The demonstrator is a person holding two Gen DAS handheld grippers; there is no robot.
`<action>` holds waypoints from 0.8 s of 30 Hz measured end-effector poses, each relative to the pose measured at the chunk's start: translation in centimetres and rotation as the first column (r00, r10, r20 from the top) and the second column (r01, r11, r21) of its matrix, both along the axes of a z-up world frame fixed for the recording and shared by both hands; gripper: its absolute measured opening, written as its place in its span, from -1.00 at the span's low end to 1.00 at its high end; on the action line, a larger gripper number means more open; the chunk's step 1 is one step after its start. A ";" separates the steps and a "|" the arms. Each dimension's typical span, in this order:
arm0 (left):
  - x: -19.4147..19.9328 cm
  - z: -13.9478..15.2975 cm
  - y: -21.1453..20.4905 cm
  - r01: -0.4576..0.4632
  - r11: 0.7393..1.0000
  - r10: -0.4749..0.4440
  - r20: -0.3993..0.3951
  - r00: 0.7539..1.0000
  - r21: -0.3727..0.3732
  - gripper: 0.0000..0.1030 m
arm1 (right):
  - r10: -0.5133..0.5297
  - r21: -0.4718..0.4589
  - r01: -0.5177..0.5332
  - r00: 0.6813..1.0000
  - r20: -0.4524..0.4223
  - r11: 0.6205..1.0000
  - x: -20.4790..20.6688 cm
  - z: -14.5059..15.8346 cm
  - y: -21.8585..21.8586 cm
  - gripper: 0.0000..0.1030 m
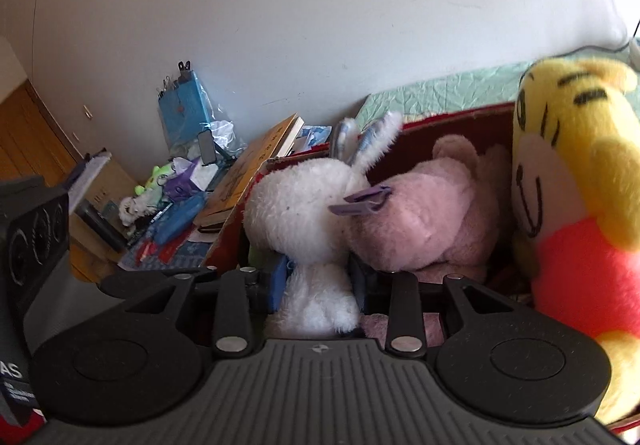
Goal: Organize objects
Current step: 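Carry the white bunny over the red box and lower it in, then open the right tool and release the white bunny into the box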
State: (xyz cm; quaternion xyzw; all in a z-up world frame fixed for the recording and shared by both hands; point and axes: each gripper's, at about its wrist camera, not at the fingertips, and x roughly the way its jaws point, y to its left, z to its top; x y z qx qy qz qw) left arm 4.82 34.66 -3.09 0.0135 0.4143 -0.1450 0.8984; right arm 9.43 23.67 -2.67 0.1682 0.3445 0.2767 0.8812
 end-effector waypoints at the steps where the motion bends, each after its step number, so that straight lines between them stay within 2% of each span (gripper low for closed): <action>1: 0.0 0.0 -0.1 0.001 1.000 -0.001 0.000 1.000 0.004 0.28 | 0.002 -0.002 -0.002 1.000 0.005 1.000 0.0 0.1 0.2 -0.32; 6: 0.3 -0.2 0.0 -0.005 1.000 0.005 -0.023 1.000 -0.016 0.30 | 0.005 0.011 -0.005 1.000 0.008 1.000 -0.1 0.1 0.2 -0.23; 12: 0.0 0.1 -0.1 -0.033 0.999 0.031 -0.050 0.998 -0.026 0.37 | -0.014 0.098 0.019 0.999 -0.047 0.995 -0.3 0.2 -1.2 -0.13; 18: -0.9 1.1 -0.9 -0.046 0.999 0.047 -0.027 0.999 0.018 0.58 | -0.070 0.152 0.076 0.996 -0.048 0.985 -1.6 0.8 -3.3 -0.12; 24: -2.1 2.2 -1.9 -0.063 0.994 0.060 0.029 0.998 0.094 0.72 | -0.117 0.183 0.122 0.992 -0.035 0.975 -2.6 1.4 -4.4 -0.11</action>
